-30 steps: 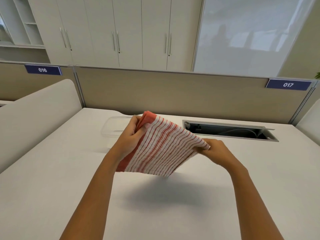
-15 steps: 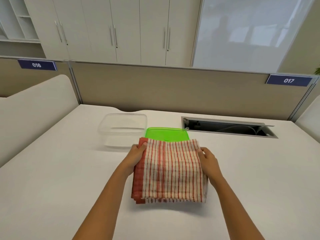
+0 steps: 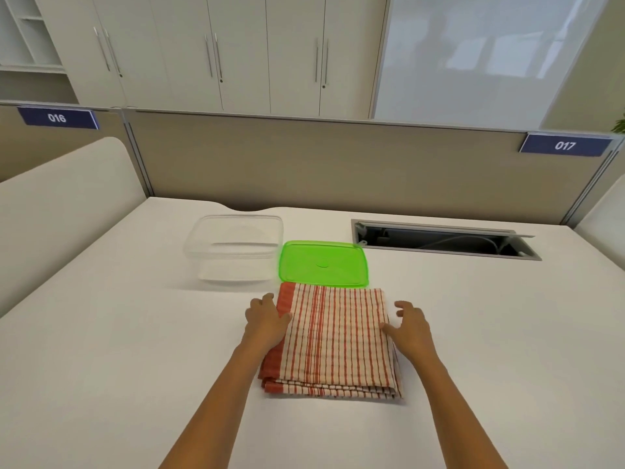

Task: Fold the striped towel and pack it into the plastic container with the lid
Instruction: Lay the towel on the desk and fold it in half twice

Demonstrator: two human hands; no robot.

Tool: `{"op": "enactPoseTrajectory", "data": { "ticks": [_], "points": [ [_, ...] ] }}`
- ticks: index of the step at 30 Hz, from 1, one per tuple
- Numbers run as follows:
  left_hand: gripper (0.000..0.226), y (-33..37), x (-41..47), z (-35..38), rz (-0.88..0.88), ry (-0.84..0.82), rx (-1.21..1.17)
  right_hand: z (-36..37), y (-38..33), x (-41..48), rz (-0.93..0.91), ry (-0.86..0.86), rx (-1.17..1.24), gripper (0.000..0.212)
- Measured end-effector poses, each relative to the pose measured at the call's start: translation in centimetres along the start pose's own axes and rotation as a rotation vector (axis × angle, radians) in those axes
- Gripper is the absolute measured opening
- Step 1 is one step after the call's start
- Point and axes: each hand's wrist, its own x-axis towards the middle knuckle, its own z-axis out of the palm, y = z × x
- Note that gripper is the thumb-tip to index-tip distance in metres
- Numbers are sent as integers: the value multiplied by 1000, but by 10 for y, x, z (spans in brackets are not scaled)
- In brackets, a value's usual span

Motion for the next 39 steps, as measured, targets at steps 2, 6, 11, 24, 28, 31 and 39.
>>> {"op": "enactPoseTrajectory", "data": {
  "ticks": [2,6,11,24,28,31,39],
  "points": [
    [45,-2,-9,2,161,39,-62,-4,-3,-8,-57,16,-59,46],
    [21,-3,-30,10,395,-135,-105,-10,-7,-28,65,-134,-142,52],
    [20,-5,-55,31,509,-222,-44,-6,-5,-50,144,-254,-171,58],
    [41,-8,-82,46,726,196,201,-20,-11,-58,214,-247,807,34],
    [30,-16,-85,28,866,400,201,-21,5,-59,184,-131,646,33],
    [23,-27,-90,27,943,455,203,-15,14,-66,114,-67,423,34],
    [21,-55,-98,34,827,260,236,0,18,-73,21,-81,-20,45]
  ]
}}
